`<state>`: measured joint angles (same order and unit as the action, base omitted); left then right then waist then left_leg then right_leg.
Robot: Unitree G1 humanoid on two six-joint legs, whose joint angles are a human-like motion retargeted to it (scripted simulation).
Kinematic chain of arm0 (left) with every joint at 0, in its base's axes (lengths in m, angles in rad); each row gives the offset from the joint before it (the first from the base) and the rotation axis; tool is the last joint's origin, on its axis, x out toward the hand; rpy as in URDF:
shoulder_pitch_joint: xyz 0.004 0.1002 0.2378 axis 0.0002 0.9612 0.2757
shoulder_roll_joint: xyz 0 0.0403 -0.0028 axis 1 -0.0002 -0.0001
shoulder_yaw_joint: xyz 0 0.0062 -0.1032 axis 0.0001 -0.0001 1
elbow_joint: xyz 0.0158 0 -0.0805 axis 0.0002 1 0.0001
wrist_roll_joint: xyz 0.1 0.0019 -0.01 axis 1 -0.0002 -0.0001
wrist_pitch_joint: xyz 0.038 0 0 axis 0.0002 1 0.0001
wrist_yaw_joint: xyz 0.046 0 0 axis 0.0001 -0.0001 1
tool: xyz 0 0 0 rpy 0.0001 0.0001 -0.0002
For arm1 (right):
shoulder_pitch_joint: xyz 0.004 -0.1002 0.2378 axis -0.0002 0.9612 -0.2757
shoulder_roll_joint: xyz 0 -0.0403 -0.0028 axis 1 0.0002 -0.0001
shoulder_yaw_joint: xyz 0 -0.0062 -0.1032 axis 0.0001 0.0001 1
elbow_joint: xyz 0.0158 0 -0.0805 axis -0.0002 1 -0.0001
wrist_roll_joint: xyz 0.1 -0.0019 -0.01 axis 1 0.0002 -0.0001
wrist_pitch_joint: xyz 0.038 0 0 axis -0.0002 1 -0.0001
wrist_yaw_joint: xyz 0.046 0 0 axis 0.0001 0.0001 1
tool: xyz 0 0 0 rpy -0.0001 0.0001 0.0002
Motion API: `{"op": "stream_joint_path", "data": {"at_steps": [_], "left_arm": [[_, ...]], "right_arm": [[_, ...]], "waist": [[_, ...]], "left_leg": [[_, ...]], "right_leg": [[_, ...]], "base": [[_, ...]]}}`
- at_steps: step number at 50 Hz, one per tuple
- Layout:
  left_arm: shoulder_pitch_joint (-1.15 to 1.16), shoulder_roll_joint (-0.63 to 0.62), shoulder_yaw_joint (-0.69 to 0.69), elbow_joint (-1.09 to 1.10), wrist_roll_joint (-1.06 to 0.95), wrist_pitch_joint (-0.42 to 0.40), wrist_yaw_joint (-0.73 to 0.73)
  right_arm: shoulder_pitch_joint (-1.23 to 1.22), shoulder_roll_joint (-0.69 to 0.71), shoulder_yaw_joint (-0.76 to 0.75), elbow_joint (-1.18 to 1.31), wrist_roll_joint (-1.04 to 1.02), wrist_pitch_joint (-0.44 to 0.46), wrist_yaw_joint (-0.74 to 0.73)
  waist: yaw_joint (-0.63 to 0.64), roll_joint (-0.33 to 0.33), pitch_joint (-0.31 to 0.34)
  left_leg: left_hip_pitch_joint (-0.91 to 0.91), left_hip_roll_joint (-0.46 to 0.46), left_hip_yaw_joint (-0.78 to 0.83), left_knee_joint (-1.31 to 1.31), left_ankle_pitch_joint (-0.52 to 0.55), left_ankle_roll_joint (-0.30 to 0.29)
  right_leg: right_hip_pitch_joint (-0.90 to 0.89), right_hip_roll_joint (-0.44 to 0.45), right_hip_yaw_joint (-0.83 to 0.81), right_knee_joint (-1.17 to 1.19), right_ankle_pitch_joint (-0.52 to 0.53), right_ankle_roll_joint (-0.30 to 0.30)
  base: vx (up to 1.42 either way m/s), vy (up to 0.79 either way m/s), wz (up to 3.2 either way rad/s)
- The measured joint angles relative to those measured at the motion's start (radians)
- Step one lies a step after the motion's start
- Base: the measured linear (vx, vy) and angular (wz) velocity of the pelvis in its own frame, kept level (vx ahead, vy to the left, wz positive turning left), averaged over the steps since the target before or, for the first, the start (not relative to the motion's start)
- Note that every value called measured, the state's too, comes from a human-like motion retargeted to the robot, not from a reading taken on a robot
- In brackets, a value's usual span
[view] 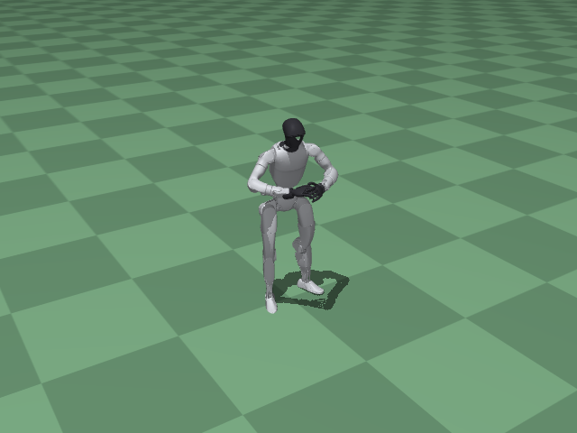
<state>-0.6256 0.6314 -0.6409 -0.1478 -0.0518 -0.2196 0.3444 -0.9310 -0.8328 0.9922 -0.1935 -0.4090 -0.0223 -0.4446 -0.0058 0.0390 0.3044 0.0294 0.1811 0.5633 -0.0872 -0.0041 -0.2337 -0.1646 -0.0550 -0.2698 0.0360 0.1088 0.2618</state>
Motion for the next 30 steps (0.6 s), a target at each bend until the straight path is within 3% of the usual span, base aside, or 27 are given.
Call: {"op": "stream_joint_path", "data": {"at_steps": [3, 10, 13, 18, 23, 25, 27, 30], "left_arm": [[-0.063, -0.082, -0.054, 0.224, 0.044, 0.014, 0.007], [-0.478, -0.317, -0.225, 0.977, 0.108, 0.039, 0.135], [-0.586, -0.331, -0.213, 1.061, 0.106, 0.037, 0.138], [-0.563, -0.185, -0.173, 0.762, 0.075, 0.023, 0.095], [-0.331, -0.001, -0.057, 0.277, 0.012, 0.009, 0.051], [-0.201, 0.044, 0.000, 0.131, 0.036, -0.010, 0.032], [-0.099, 0.038, 0.046, 0.047, 0.025, -0.004, 0.043], [-0.001, -0.003, 0.064, 0.042, 0.084, 0.001, 0.024]], "right_arm": [[-0.039, 0.091, 0.061, 0.199, 0.017, 0.002, 0.030], [-0.273, 0.361, 0.133, 0.815, 0.022, 0.026, 0.012], [-0.347, 0.390, 0.090, 0.889, 0.023, 0.033, -0.010], [-0.377, 0.303, 0.066, 0.687, 0.034, 0.045, -0.042], [-0.301, 0.145, 0.078, 0.304, 0.039, 0.034, -0.040], [-0.236, 0.092, 0.049, 0.160, 0.057, -0.009, -0.019], [-0.189, 0.065, 0.060, 0.075, 0.046, 0.005, -0.007], [-0.123, 0.054, 0.069, 0.040, 0.061, -0.011, 0.033]], "waist": [[-0.019, -0.008, 0.026], [-0.051, -0.007, 0.054], [-0.047, -0.004, 0.035], [-0.021, 0.000, -0.011], [0.001, -0.001, -0.024], [-0.007, -0.016, -0.032], [-0.005, -0.009, -0.002], [-0.021, -0.014, 0.030]], "left_leg": [[-0.011, 0.009, -0.002, 0.000, 0.008, -0.009], [-0.070, 0.006, -0.033, 0.000, 0.042, -0.028], [-0.085, -0.004, -0.040, 0.000, 0.048, -0.028], [-0.059, 0.003, -0.028, 0.000, 0.037, -0.028], [-0.007, 0.026, 0.000, 0.000, 0.016, -0.021], [-0.065, 0.054, 0.008, 0.138, -0.056, -0.014], [0.002, 0.027, 0.010, 0.000, 0.010, -0.005], [0.004, 0.028, 0.009, 0.000, 0.012, -0.006]], "right_leg": [[-0.007, 0.011, -0.008, -0.007, 0.009, 0.000], [-0.026, 0.015, -0.052, -0.047, 0.042, 0.000], [-0.032, 0.008, -0.059, -0.056, 0.048, 0.000], [-0.018, 0.012, -0.043, -0.046, 0.033, 0.000], [0.005, 0.030, -0.011, -0.024, 0.009, 0.000], [-0.029, 0.011, -0.013, 0.039, -0.028, 0.000], [0.000, 0.032, 0.003, -0.012, 0.006, 0.000], [0.002, 0.034, 0.003, -0.013, 0.009, 0.000]], "base": [[-0.12, -0.08, 0.03], [-0.15, -0.04, 0.24], [-0.05, 0.01, 0.13], [0.09, -0.02, -0.13], [0.14, -0.06, -0.32], [0.04, 0.00, -0.06], [-0.02, -0.03, -0.21], [-0.04, -0.01, 0.03]]}}
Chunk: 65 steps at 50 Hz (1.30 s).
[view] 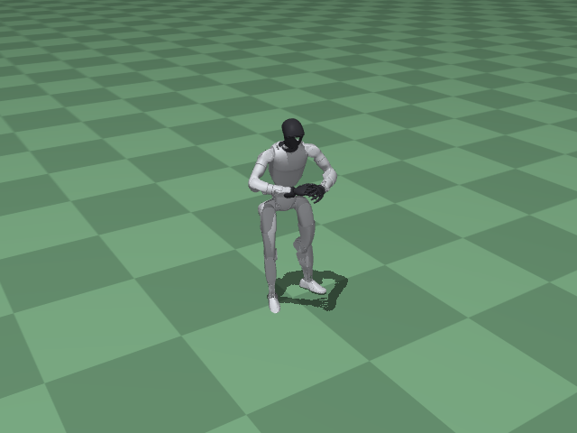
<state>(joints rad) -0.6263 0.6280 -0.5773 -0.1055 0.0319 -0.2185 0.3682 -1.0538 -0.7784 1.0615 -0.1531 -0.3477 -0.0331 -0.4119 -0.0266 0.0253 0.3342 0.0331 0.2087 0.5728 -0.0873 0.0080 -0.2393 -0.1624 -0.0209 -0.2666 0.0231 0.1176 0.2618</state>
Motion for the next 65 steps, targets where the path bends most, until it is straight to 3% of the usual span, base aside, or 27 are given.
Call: {"op": "stream_joint_path", "data": {"at_steps": [3, 8, 13, 17, 22, 26, 30, 34, 38, 41, 43, 46, 50, 55, 57, 58, 62, 65], "left_arm": [[-0.042, -0.077, -0.054, 0.179, 0.077, 0.016, 0.006], [-0.330, -0.250, -0.194, 0.711, 0.129, 0.053, 0.128], [-0.589, -0.363, -0.225, 1.070, 0.050, 0.059, 0.178], [-0.626, -0.292, -0.206, 0.937, 0.015, 0.048, 0.130], [-0.468, -0.100, -0.138, 0.464, 0.024, 0.033, 0.062], [-0.268, 0.009, -0.062, 0.165, 0.025, 0.010, 0.036], [-0.122, 0.015, -0.034, 0.082, 0.060, 0.000, 0.003], [-0.200, -0.082, -0.126, 0.337, 0.187, 0.011, 0.042], [-0.482, -0.258, -0.290, 0.868, 0.283, 0.048, 0.132], [-0.660, -0.407, -0.330, 1.216, 0.218, 0.073, 0.115], [-0.728, -0.469, -0.290, 1.323, 0.145, 0.085, 0.097], [-0.727, -0.475, -0.208, 1.246, 0.074, 0.086, 0.129], [-0.554, -0.384, -0.093, 0.864, 0.078, 0.048, 0.140], [-0.234, -0.187, -0.004, 0.329, 0.088, -0.005, 0.076], [-0.116, -0.115, 0.011, 0.196, 0.144, -0.027, 0.061], [-0.079, -0.095, 0.013, 0.157, 0.148, -0.027, 0.074], [-0.073, -0.073, -0.039, 0.234, 0.264, 0.001, 0.081], [-0.242, -0.134, -0.146, 0.538, 0.382, 0.064, 0.139]], "right_arm": [[-0.006, 0.041, 0.038, 0.133, -0.002, -0.002, 0.033], [-0.145, 0.212, 0.119, 0.581, -0.074, 0.030, 0.015], [-0.260, 0.348, 0.060, 0.885, -0.095, 0.066, -0.056], [-0.271, 0.330, -0.048, 0.810, -0.064, 0.078, -0.102], [-0.179, 0.202, -0.101, 0.473, -0.063, 0.068, -0.119], [-0.067, 0.096, -0.115, 0.211, -0.072, 0.028, -0.109], [0.023, 0.050, -0.094, 0.116, -0.053, -0.010, -0.060], [-0.014, 0.093, -0.008, 0.312, -0.068, -0.015, -0.039], [-0.154, 0.211, 0.082, 0.713, -0.136, 0.006, -0.047], [-0.218, 0.292, 0.034, 0.921, -0.128, 0.030, -0.032], [-0.221, 0.323, -0.064, 0.951, -0.095, 0.051, -0.050], [-0.152, 0.337, -0.235, 0.834, -0.037, 0.074, -0.130], [0.027, 0.337, -0.375, 0.596, -0.014, 0.074, -0.213], [0.249, 0.258, -0.402, 0.296, -0.035, 0.025, -0.179], [0.316, 0.193, -0.397, 0.198, -0.046, -0.022, -0.144], [0.326, 0.161, -0.373, 0.172, -0.069, -0.012, -0.139], [0.290, 0.073, -0.288, 0.203, -0.106, -0.006, -0.134], [0.150, 0.072, -0.192, 0.388, -0.127, 0.018, -0.143]], "waist": [[-0.022, 0.001, 0.019], [-0.046, 0.009, 0.028], [-0.052, 0.015, 0.002], [-0.039, 0.017, -0.032], [-0.003, 0.008, -0.058], [0.020, -0.006, -0.041], [0.019, -0.023, 0.001], [-0.016, -0.026, 0.039], [-0.052, -0.015, 0.059], [-0.066, -0.007, 0.050], [-0.067, -0.002, 0.034], [-0.048, 0.000, 0.003], [0.002, -0.015, -0.045], [0.056, -0.042, -0.053], [0.059, -0.057, -0.047], [0.072, -0.056, -0.031], [0.079, -0.061, 0.019], [0.054, -0.061, 0.039]], "left_leg": [[-0.013, -0.001, -0.013, 0.000, 0.007, -0.008], [-0.051, -0.014, -0.041, 0.000, 0.025, -0.021], [-0.090, -0.042, -0.061, 0.000, 0.037, -0.022], [-0.089, -0.050, -0.058, 0.000, 0.033, -0.022], [-0.044, -0.033, -0.024, 0.000, 0.014, -0.022], [-0.008, -0.018, 0.009, 0.000, 0.002, -0.021], [-0.004, -0.016, 0.021, 0.000, 0.004, -0.019], [-0.043, -0.029, -0.006, 0.000, 0.022, -0.021], [-0.113, -0.060, -0.049, 0.000, 0.049, -0.022], [-0.163, -0.089, -0.074, 0.000, 0.067, -0.022], [-0.182, -0.104, -0.083, 0.000, 0.073, -0.022], [-0.175, -0.110, -0.085, 0.000, 0.066, -0.022], [-0.124, -0.094, -0.068, 0.000, 0.039, -0.022], [-0.044, -0.066, -0.034, 0.000, 0.003, -0.021], [-0.097, -0.030, -0.027, 0.147, -0.074, -0.021], [-0.047, -0.047, -0.024, 0.050, -0.031, -0.019], [-0.029, -0.057, -0.031, 0.007, -0.006, -0.013], [-0.053, -0.064, -0.057, 0.000, 0.009, -0.021]], "right_leg": [[-0.003, -0.002, -0.014, -0.006, 0.006, 0.000], [-0.015, -0.016, -0.045, -0.023, 0.023, 0.000], [-0.035, -0.040, -0.064, -0.033, 0.040, 0.000], [-0.037, -0.047, -0.059, -0.029, 0.040, 0.000], [-0.019, -0.028, -0.026, -0.020, 0.030, 0.000], [-0.004, -0.009, 0.005, -0.020, 0.029, 0.000], [-0.003, -0.002, 0.013, -0.030, 0.044, 0.000], [-0.020, -0.013, -0.018, -0.045, 0.068, 0.000], [-0.055, -0.041, -0.064, -0.058, 0.098, 0.000], [-0.084, -0.066, -0.090, -0.065, 0.116, 0.000], [-0.095, -0.080, -0.097, -0.067, 0.121, 0.000], [-0.088, -0.088, -0.092, -0.065, 0.114, 0.000], [-0.057, -0.079, -0.066, -0.051, 0.086, 0.000], [-0.014, -0.061, -0.025, -0.021, 0.047, 0.000], [-0.034, -0.075, -0.029, 0.033, 0.015, 0.000], [-0.015, -0.061, -0.017, 0.002, 0.033, 0.000], [-0.005, -0.057, -0.022, -0.013, 0.050, 0.000], [-0.011, -0.065, -0.051, -0.021, 0.063, 0.000]], "base": [[-0.10, -0.01, 0.20], [-0.13, 0.04, 0.31], [-0.10, 0.09, 0.26], [-0.01, 0.03, 0.04], [0.08, -0.02, -0.39], [0.04, -0.04, -0.48], [-0.08, -0.01, -0.17], [-0.20, 0.04, 0.34], [-0.25, 0.12, 0.63], [-0.20, 0.15, 0.56], [-0.08, 0.12, 0.31], [0.06, 0.06, 0.02], [0.19, -0.01, -0.30], [0.19, -0.02, -0.38], [0.07, 0.01, -0.15], [0.00, -0.02, -0.29], [-0.10, 0.02, 0.03], [-0.18, 0.07, 0.48]]}}
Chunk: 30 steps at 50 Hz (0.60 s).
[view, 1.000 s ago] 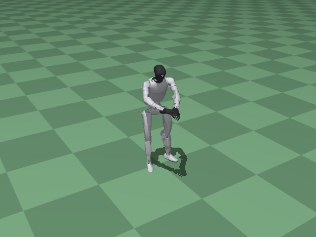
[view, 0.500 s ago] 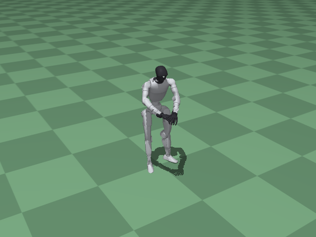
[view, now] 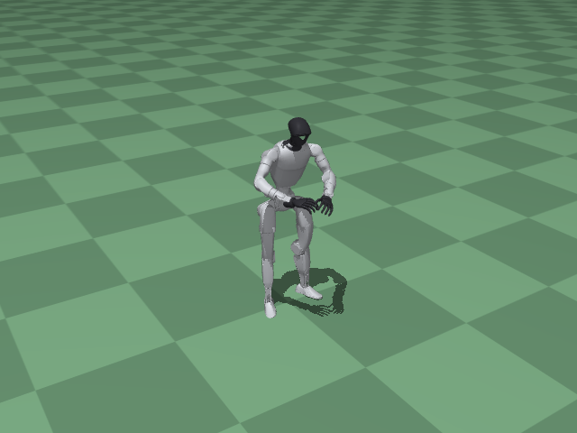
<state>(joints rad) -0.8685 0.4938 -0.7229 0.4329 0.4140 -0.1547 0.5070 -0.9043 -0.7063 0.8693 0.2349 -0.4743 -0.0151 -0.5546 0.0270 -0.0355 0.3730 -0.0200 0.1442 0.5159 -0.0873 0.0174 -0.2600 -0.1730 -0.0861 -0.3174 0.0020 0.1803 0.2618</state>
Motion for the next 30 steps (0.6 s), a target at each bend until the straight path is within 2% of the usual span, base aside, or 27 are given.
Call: {"op": "stream_joint_path", "data": {"at_steps": [3, 5, 7, 8, 11, 16, 17, 18, 19, 21, 25, 30], "left_arm": [[-0.206, -0.107, -0.123, 0.410, 0.060, 0.070, 0.099], [-0.310, -0.183, -0.162, 0.642, 0.029, 0.086, 0.133], [-0.379, -0.215, -0.153, 0.740, -0.042, 0.073, 0.126], [-0.392, -0.222, -0.133, 0.745, -0.083, 0.061, 0.118], [-0.354, -0.195, -0.053, 0.585, -0.216, 0.013, 0.074], [-0.103, -0.139, 0.149, 0.115, -0.531, -0.089, -0.053], [-0.040, -0.136, 0.196, 0.027, -0.604, -0.104, -0.076], [0.019, -0.138, 0.246, -0.051, -0.677, -0.116, -0.095], [0.078, -0.138, 0.290, -0.119, -0.751, -0.125, -0.114], [0.191, -0.136, 0.365, -0.224, -0.906, -0.135, -0.153], [0.339, -0.152, 0.464, -0.263, -1.313, -0.143, -0.217], [0.311, -0.142, 0.491, -0.046, -1.776, -0.155, -0.263]], "right_arm": [[-0.161, 0.072, 0.086, 0.284, -0.030, 0.026, 0.006], [-0.236, 0.139, 0.100, 0.474, -0.035, 0.039, 0.015], [-0.286, 0.207, 0.050, 0.606, -0.008, 0.060, 0.012], [-0.292, 0.223, 0.019, 0.637, 0.015, 0.065, 0.000], [-0.247, 0.220, -0.077, 0.559, 0.076, 0.072, -0.056], [-0.033, 0.195, -0.186, 0.174, 0.182, 0.035, -0.099], [0.015, 0.195, -0.200, 0.100, 0.211, 0.022, -0.092], [0.058, 0.189, -0.211, 0.031, 0.243, 0.005, -0.077], [0.095, 0.196, -0.220, -0.023, 0.279, -0.007, -0.060], [0.155, 0.227, -0.229, -0.097, 0.359, -0.026, -0.018], [0.208, 0.306, -0.200, -0.129, 0.614, -0.041, 0.051], [0.210, 0.389, -0.150, -0.066, 1.092, -0.096, 0.026]], "waist": [[-0.041, -0.002, -0.009], [-0.067, -0.004, -0.028], [-0.068, -0.013, -0.128], [-0.072, -0.012, -0.142], [-0.054, -0.013, -0.172], [0.025, -0.030, -0.183], [0.036, -0.031, -0.161], [0.037, -0.026, -0.107], [0.043, -0.028, -0.079], [0.058, -0.037, -0.051], [0.081, -0.046, 0.001], [0.076, -0.016, 0.032]], "left_leg": [[-0.053, -0.029, -0.032, 0.000, 0.020, -0.002], [-0.094, -0.055, -0.052, 0.000, 0.032, -0.002], [-0.217, -0.074, -0.051, 0.000, 0.051, -0.002], [-0.228, -0.084, -0.057, 0.000, 0.054, -0.002], [-0.224, -0.092, -0.059, 0.000, 0.047, -0.002], [-0.138, -0.066, -0.029, 0.000, 0.008, -0.002], [-0.101, -0.062, -0.026, 0.000, -0.002, -0.002], [-0.037, -0.061, -0.033, 0.000, -0.014, -0.002], [-0.003, -0.060, -0.034, 0.000, -0.022, -0.002], [0.031, -0.058, -0.030, 0.000, -0.035, -0.002], [0.067, -0.062, -0.040, 0.001, -0.050, -0.001], [0.048, -0.078, -0.085, 0.000, -0.042, -0.002]], "right_leg": [[-0.025, -0.025, -0.034, -0.012, 0.022, 0.000], [-0.047, -0.048, -0.055, -0.019, 0.036, 0.000], [-0.153, -0.063, -0.057, -0.047, 0.071, 0.000], [-0.159, -0.072, -0.063, -0.047, 0.073, 0.000], [-0.154, -0.081, -0.062, -0.046, 0.067, 0.000], [-0.097, -0.062, -0.021, -0.032, 0.031, 0.000], [-0.066, -0.061, -0.016, -0.023, 0.018, 0.000], [-0.008, -0.064, -0.021, -0.005, -0.005, 0.000], [0.022, -0.066, -0.019, 0.004, -0.019, 0.000], [0.049, -0.070, -0.011, 0.014, -0.035, 0.000], [0.083, -0.086, -0.012, 0.030, -0.059, 0.000], [0.094, -0.108, -0.055, 0.029, -0.062, 0.000]], "base": [[-0.24, 0.17, 0.68], [-0.20, 0.21, 0.62], [-0.10, 0.18, 0.36], [-0.04, 0.14, 0.35], [0.06, 0.07, 0.09], [0.19, -0.02, -0.42], [0.19, -0.01, -0.18], [0.17, 0.00, -0.01], [0.16, 0.01, 0.02], [0.15, 0.03, -0.08], [0.08, 0.04, 0.14], [-0.03, 0.03, 0.49]]}}
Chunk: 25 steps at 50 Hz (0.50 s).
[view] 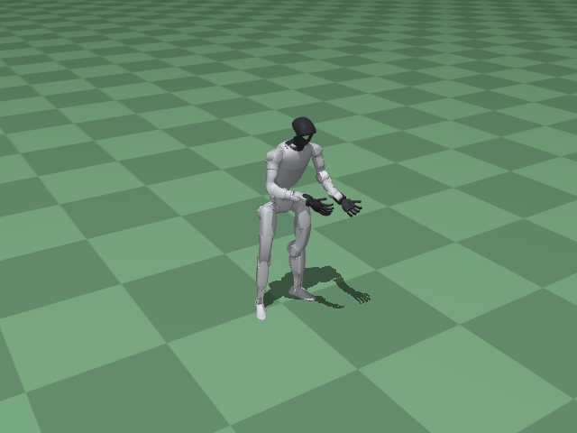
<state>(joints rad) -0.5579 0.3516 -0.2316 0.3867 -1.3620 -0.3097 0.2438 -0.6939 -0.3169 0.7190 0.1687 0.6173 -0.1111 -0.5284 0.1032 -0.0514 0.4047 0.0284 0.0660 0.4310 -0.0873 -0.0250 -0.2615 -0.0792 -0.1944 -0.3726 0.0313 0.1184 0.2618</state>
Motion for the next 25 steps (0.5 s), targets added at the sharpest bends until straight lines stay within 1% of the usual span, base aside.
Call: {"op": "stream_joint_path", "data": {"at_steps": [2, 5, 6, 7, 8, 9, 10, 11, 12, 13, 14, 17, 20, 21, 22, 23, 24, 25], "left_arm": [[-0.059, 0.033, -0.003, 0.095, -0.008, 0.012, -0.036], [-0.169, 0.079, -0.003, 0.181, 0.069, 0.033, -0.030], [-0.207, 0.098, -0.009, 0.192, 0.120, 0.054, -0.027], [-0.245, 0.116, -0.018, 0.198, 0.172, 0.077, -0.024], [-0.282, 0.133, -0.033, 0.195, 0.229, 0.106, -0.021], [-0.320, 0.150, -0.061, 0.185, 0.264, 0.128, 0.005], [-0.361, 0.166, -0.094, 0.170, 0.288, 0.146, 0.042], [-0.391, 0.174, -0.127, 0.155, 0.350, 0.173, 0.048], [-0.419, 0.182, -0.161, 0.141, 0.425, 0.203, 0.038], [-0.443, 0.187, -0.197, 0.130, 0.527, 0.240, -0.007], [-0.466, 0.184, -0.232, 0.118, 0.610, 0.262, -0.022], [-0.524, 0.145, -0.331, 0.091, 0.842, 0.298, -0.023], [-0.557, 0.072, -0.407, 0.105, 1.085, 0.322, -0.031], [-0.567, 0.036, -0.429, 0.125, 1.122, 0.328, 0.030], [-0.574, 0.004, -0.454, 0.150, 1.175, 0.329, 0.065], [-0.577, -0.019, -0.483, 0.185, 1.258, 0.323, 0.048], [-0.581, -0.051, -0.508, 0.237, 1.345, 0.322, 0.078], [-0.585, -0.086, -0.529, 0.296, 1.433, 0.325, 0.132]], "right_arm": [[-0.059, -0.043, 0.049, 0.080, -0.276, 0.081, 0.078], [-0.127, -0.084, 0.117, 0.174, -0.811, 0.186, 0.125], [-0.131, -0.090, 0.121, 0.193, -0.905, 0.198, 0.126], [-0.126, -0.089, 0.116, 0.203, -0.940, 0.204, 0.133], [-0.105, -0.073, 0.089, 0.192, -0.859, 0.199, 0.150], [-0.040, -0.011, 0.018, 0.138, -0.375, 0.074, 0.067], [0.046, 0.074, -0.076, 0.061, 0.312, -0.111, -0.065], [0.071, 0.090, -0.102, 0.057, 0.432, -0.140, -0.052], [0.082, 0.084, -0.117, 0.067, 0.422, -0.108, 0.018], [0.067, 0.032, -0.107, 0.106, 0.153, 0.049, 0.198], [0.073, 0.014, -0.110, 0.123, 0.071, 0.101, 0.280], [0.114, -0.004, -0.128, 0.143, 0.081, 0.092, 0.337], [0.138, -0.030, -0.140, 0.166, 0.056, 0.081, 0.364], [0.172, 0.031, -0.183, 0.129, 0.421, -0.078, 0.140], [0.196, 0.069, -0.214, 0.102, 0.673, -0.178, 0.031], [0.198, 0.060, -0.218, 0.094, 0.703, -0.163, 0.151], [0.187, 0.043, -0.216, 0.110, 0.597, -0.169, 0.076], [0.171, 0.023, -0.210, 0.138, 0.423, -0.185, -0.095]], "waist": [[-0.009, 0.015, -0.011], [-0.026, 0.037, -0.042], [-0.031, 0.044, -0.053], [-0.036, 0.051, -0.064], [-0.039, 0.058, -0.075], [-0.044, 0.064, -0.082], [-0.050, 0.071, -0.088], [-0.050, 0.077, -0.098], [-0.048, 0.084, -0.108], [-0.043, 0.090, -0.117], [-0.042, 0.096, -0.122], [-0.054, 0.113, -0.133], [-0.087, 0.125, -0.135], [-0.110, 0.127, -0.131], [-0.133, 0.129, -0.129], [-0.154, 0.129, -0.128], [-0.176, 0.128, -0.122], [-0.200, 0.128, -0.114]], "left_leg": [[-0.026, -0.009, -0.018, 0.000, 0.009, 0.000], [-0.071, -0.024, -0.040, 0.000, 0.024, 0.000], [-0.082, -0.027, -0.043, 0.000, 0.028, 0.000], [-0.091, -0.029, -0.046, 0.000, 0.031, 0.000], [-0.097, -0.028, -0.048, 0.000, 0.033, 0.000], [-0.102, -0.030, -0.050, 0.000, 0.036, 0.000], [-0.106, -0.033, -0.052, 0.000, 0.039, 0.000], [-0.104, -0.028, -0.048, 0.000, 0.038, 0.000], [-0.099, -0.020, -0.044, 0.000, 0.035, 0.000], [-0.086, -0.007, -0.037, 0.000, 0.030, 0.000], [-0.076, 0.002, -0.030, 0.000, 0.027, 0.000], [-0.055, 0.020, -0.012, 0.000, 0.022, 0.000], [-0.044, 0.027, 0.006, 0.000, 0.021, 0.001], [-0.051, 0.020, 0.009, 0.000, 0.025, 0.000], [-0.056, 0.017, 0.012, 0.000, 0.028, 0.000], [-0.057, 0.018, 0.017, 0.000, 0.028, 0.000], [-0.055, 0.018, 0.022, 0.000, 0.028, 0.000], [-0.052, 0.018, 0.028, 0.000, 0.028, 0.000]], "right_leg": [[-0.013, -0.009, -0.020, -0.002, 0.004, 0.000], [-0.043, -0.022, -0.046, -0.003, 0.013, 0.000], [-0.051, -0.024, -0.051, -0.003, 0.015, 0.000], [-0.058, -0.026, -0.056, -0.003, 0.016, 0.000], [-0.063, -0.026, -0.058, -0.003, 0.016, 0.000], [-0.065, -0.026, -0.061, -0.004, 0.018, 0.000], [-0.066, -0.026, -0.064, -0.006, 0.021, 0.000], [-0.067, -0.021, -0.061, -0.006, 0.019, 0.000], [-0.066, -0.015, -0.056, -0.005, 0.016, 0.000], [-0.061, -0.005, -0.047, -0.002, 0.009, 0.000], [-0.057, 0.003, -0.039, -0.001, 0.005, 0.000], [-0.050, 0.019, -0.020, 0.000, -0.002, 0.000], [-0.050, 0.028, -0.001, -0.002, -0.004, 0.000], [-0.055, 0.026, 0.000, -0.007, 0.002, 0.000], [-0.060, 0.025, 0.003, -0.011, 0.007, 0.000], [-0.063, 0.028, 0.009, -0.013, 0.008, 0.000], [-0.064, 0.029, 0.014, -0.015, 0.009, 0.000], [-0.063, 0.029, 0.019, -0.017, 0.011, 0.000]], "base": [[-0.08, 0.03, 0.54], [-0.08, 0.02, 0.44], [-0.05, 0.00, 0.31], [-0.02, -0.03, 0.20], [0.00, 0.00, 0.00], [0.00, 0.00, 0.00], [0.01, -0.06, 0.04], [0.06, -0.09, -0.14], [0.13, -0.15, -0.41], [0.14, -0.16, -0.49], [0.14, -0.16, -0.52], [0.08, -0.11, -0.42], [0.03, -0.05, -0.33], [0.00, 0.00, 0.00], [0.00, 0.00, 0.00], [-0.02, -0.01, -0.24], [0.00, -0.02, -0.30], [0.01, -0.03, -0.35]]}}
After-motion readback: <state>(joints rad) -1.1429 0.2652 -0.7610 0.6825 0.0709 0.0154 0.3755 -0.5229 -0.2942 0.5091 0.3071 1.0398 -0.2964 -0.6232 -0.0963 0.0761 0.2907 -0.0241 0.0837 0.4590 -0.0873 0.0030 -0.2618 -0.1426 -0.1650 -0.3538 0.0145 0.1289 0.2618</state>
